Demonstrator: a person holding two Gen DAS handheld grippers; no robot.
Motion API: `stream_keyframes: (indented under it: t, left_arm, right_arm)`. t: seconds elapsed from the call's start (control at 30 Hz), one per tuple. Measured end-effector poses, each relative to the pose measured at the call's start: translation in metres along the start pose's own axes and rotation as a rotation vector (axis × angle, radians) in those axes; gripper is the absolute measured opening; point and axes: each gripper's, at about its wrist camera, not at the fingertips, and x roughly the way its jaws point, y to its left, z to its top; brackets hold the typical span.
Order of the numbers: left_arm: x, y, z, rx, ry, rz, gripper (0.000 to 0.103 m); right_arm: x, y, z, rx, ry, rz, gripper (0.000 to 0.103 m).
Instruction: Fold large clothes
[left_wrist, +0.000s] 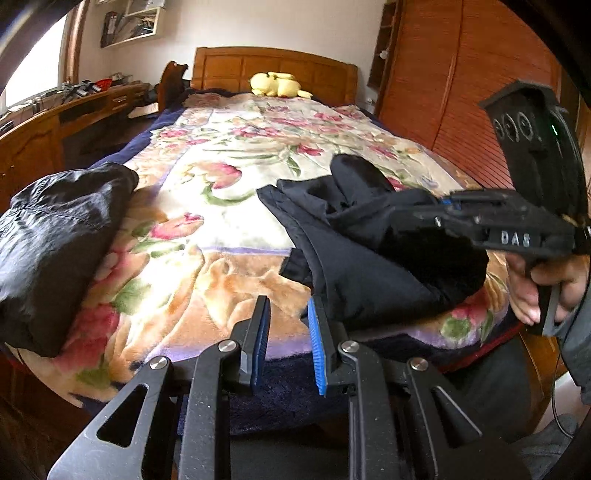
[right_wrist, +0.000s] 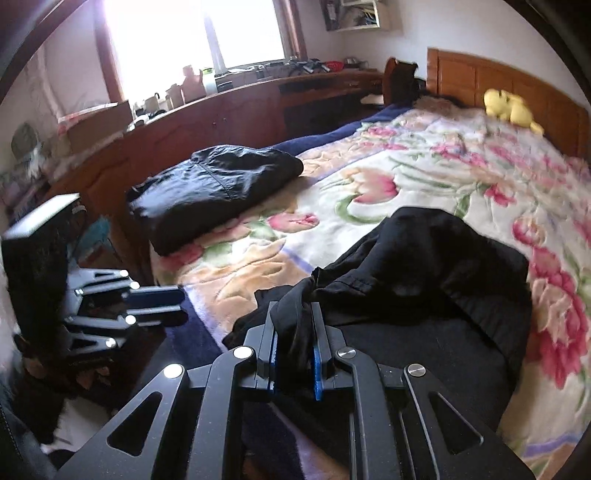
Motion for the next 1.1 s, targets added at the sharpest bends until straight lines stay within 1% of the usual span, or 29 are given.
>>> stream_keyframes:
  t: [0.07, 0.13, 0.2, 0.23, 0.3, 0.37, 0.43, 0.5, 0.57, 0.6, 0.67, 0.7, 0.77, 0.9, 0.93, 1.0, 1.1]
  left_arm:
    - [0.000, 0.001, 0.000, -0.012, -0.003, -0.002, 0.022]
    - [-0.001, 0.001, 0.001, -0.011, -0.004, 0.000, 0.022]
    - [-0.001, -0.001, 0.001, -0.004, -0.003, -0.002, 0.022]
    - [-0.001, -0.001, 0.001, -0.002, -0.003, -0.002, 0.022]
    - [-0.002, -0.002, 0.001, 0.000, -0.004, -0.005, 0.022]
    - [-0.002, -0.003, 0.002, 0.002, -0.005, -0.009, 0.022]
    - [-0.001, -0.005, 0.003, 0.007, -0.007, -0.014, 0.022]
    - [-0.002, -0.007, 0.002, 0.011, -0.008, -0.018, 0.022]
    - [-0.003, -0.008, 0.002, 0.014, -0.008, -0.020, 0.022]
    - [-0.003, -0.008, 0.002, 0.014, -0.009, -0.020, 0.022]
    - [-0.003, -0.008, 0.002, 0.012, -0.007, -0.020, 0.022]
    - [-0.003, -0.008, 0.002, 0.013, -0.007, -0.019, 0.022]
    - [-0.003, -0.008, 0.002, 0.010, -0.004, -0.017, 0.022]
    - [-0.002, -0.007, 0.001, 0.005, 0.000, -0.014, 0.022]
    - [-0.002, -0.006, 0.000, 0.004, 0.001, -0.014, 0.022]
    - [-0.002, -0.006, 0.000, 0.000, 0.003, -0.015, 0.022]
    - [-0.001, -0.007, -0.001, 0.001, 0.004, -0.020, 0.022]
  right_arm:
    - [0.000, 0.005, 0.002, 0.006, -0.001, -0.015, 0.018]
    - [-0.005, 0.007, 0.002, 0.028, 0.001, -0.007, 0.022]
    - [-0.015, 0.005, 0.005, 0.042, -0.009, 0.007, 0.033]
    - [-0.027, 0.007, 0.003, 0.038, -0.029, 0.019, 0.034]
    - [-0.048, 0.005, 0.006, 0.032, -0.077, 0.028, 0.044]
    - [-0.069, 0.000, 0.006, 0.035, -0.115, 0.007, 0.046]
    - [-0.083, -0.013, 0.003, 0.051, -0.149, -0.031, 0.047]
    - [-0.085, -0.031, -0.006, 0.071, -0.133, -0.092, 0.047]
    - [-0.079, -0.049, -0.020, 0.098, -0.101, -0.157, 0.046]
    - [-0.073, -0.057, -0.028, 0.113, -0.073, -0.166, 0.046]
    - [-0.054, -0.064, -0.044, 0.132, -0.001, -0.139, 0.046]
    - [-0.046, -0.062, -0.049, 0.134, 0.021, -0.125, 0.043]
    - [-0.030, -0.054, -0.055, 0.133, 0.040, -0.106, 0.042]
    - [0.014, -0.036, -0.061, 0.124, 0.087, -0.034, 0.042]
    - [0.026, -0.033, -0.061, 0.107, 0.101, -0.036, 0.041]
    - [0.043, -0.025, -0.062, 0.066, 0.101, -0.066, 0.041]
    - [0.050, -0.032, -0.058, 0.097, 0.104, -0.033, 0.040]
